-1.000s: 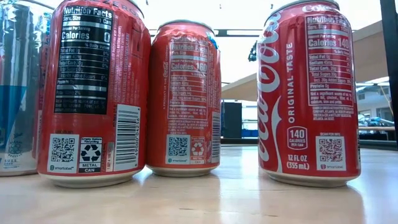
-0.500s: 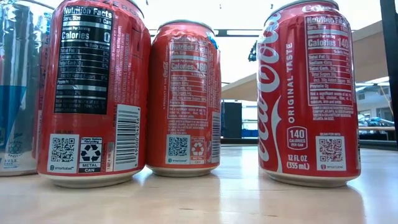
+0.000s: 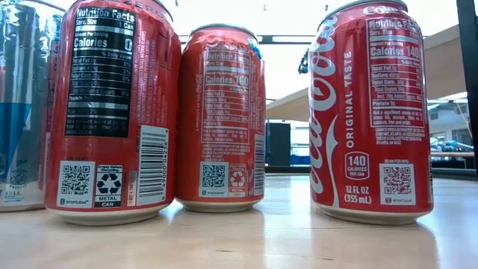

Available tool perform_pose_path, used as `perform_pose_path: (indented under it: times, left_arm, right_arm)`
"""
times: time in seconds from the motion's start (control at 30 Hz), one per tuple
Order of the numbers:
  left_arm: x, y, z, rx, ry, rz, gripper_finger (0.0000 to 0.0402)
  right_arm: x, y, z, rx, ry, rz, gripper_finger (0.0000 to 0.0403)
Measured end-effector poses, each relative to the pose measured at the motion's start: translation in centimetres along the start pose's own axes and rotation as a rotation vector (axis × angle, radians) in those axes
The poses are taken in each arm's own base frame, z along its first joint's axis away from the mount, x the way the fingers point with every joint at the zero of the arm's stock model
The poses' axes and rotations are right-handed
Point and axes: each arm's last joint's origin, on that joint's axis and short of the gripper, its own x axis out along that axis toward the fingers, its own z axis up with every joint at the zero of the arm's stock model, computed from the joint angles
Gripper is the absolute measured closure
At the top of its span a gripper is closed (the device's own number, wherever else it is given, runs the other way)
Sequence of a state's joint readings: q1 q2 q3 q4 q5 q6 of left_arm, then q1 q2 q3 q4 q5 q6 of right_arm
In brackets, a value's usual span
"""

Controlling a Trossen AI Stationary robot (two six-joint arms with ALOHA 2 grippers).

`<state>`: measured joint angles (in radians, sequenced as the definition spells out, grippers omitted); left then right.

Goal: Place canned beverage on shelf
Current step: Put the right silver soda can on the shelf

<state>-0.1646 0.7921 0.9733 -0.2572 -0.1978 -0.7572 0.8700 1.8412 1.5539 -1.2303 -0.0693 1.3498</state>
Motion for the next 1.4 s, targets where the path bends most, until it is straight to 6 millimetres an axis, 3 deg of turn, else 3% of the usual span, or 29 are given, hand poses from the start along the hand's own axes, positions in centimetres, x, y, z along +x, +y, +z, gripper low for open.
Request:
perform_pose_path:
  times: [0.6, 0.97, 1.17, 1.4]
  left_arm:
    - [0.0, 0.2, -0.2, 0.007, 0.024, 0.023, 0.0308]
    - [0.0, 0.2, -0.2, 0.007, 0.024, 0.022, 0.0308]
    - [0.0, 0.2, -0.2, 0.007, 0.024, 0.022, 0.0308]
    - [0.0, 0.2, -0.2, 0.007, 0.023, 0.022, 0.0308]
  right_arm:
    - [2.8, 1.0, 0.8, -0.07, -0.029, -0.054, 0.001]
    - [3.2, 0.9, 0.6, -0.077, 0.003, -0.084, 0.0087]
    - [2.5, 0.3, 0.3, -0.074, 0.087, -0.097, 0.0084]
    - [-0.6, -0.7, -0.1, -0.068, 0.162, 0.023, 0.0077]
